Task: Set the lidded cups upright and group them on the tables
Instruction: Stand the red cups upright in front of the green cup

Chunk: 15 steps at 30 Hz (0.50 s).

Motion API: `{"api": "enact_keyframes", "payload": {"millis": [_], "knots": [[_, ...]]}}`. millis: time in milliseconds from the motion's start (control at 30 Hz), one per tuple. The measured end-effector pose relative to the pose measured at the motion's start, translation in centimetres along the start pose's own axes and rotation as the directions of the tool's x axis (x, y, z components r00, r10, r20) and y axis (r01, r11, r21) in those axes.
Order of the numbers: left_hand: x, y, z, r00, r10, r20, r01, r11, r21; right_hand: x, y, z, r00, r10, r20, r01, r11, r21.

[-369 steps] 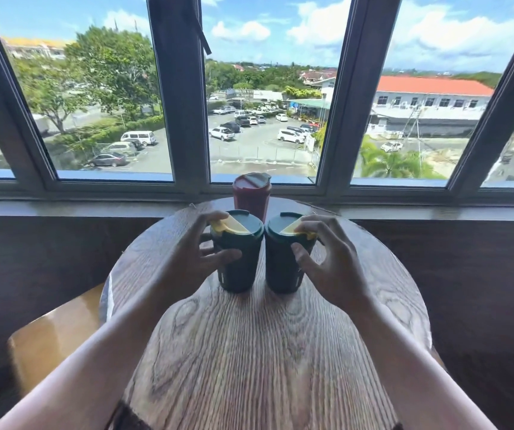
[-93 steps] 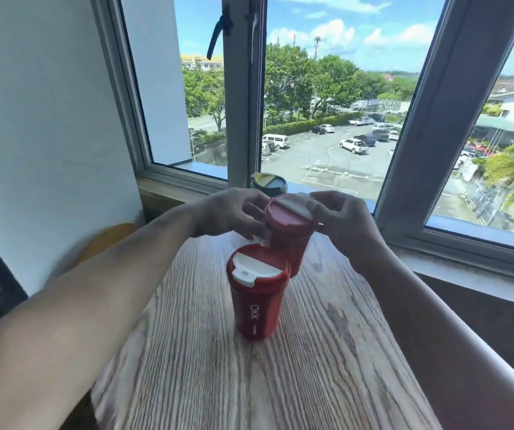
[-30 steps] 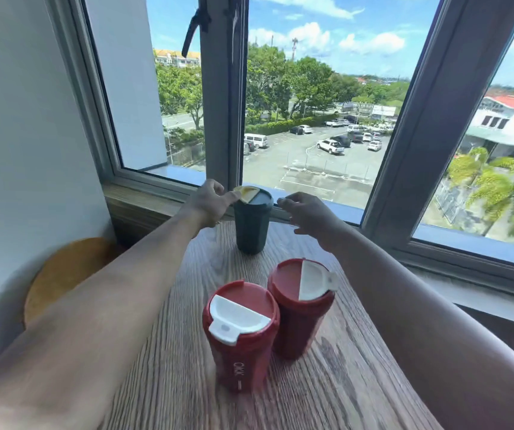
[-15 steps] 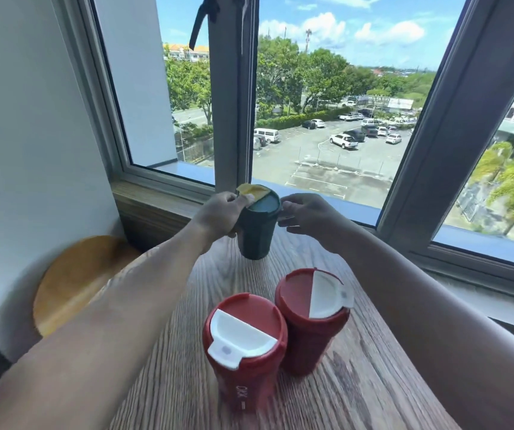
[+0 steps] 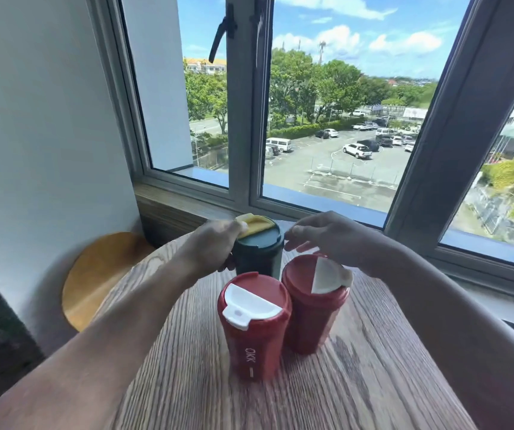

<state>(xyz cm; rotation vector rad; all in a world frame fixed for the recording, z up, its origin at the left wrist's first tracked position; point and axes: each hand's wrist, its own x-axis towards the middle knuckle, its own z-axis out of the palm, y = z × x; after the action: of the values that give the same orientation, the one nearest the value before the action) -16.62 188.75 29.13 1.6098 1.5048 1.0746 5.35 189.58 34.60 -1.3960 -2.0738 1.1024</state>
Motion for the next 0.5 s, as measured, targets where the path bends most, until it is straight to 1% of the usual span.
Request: {"api": "enact_keyframes", "payload": {"millis": [267, 500], "knots": [[-1.2, -0.2, -0.1, 0.999, 0.039, 0.003, -0.039, 0.998, 0.058, -1.8, 0.2, 0.5, 0.999, 0.022, -0.049, -0.026, 0.996, -0.084], [-1.9, 0.3, 0.2, 0.997, 0.078, 0.022, -0.080, 0.982, 0.169, -2.3, 0.8, 0.8, 0.998, 0.008, -0.062, -0.017, 0.987, -0.157]]}}
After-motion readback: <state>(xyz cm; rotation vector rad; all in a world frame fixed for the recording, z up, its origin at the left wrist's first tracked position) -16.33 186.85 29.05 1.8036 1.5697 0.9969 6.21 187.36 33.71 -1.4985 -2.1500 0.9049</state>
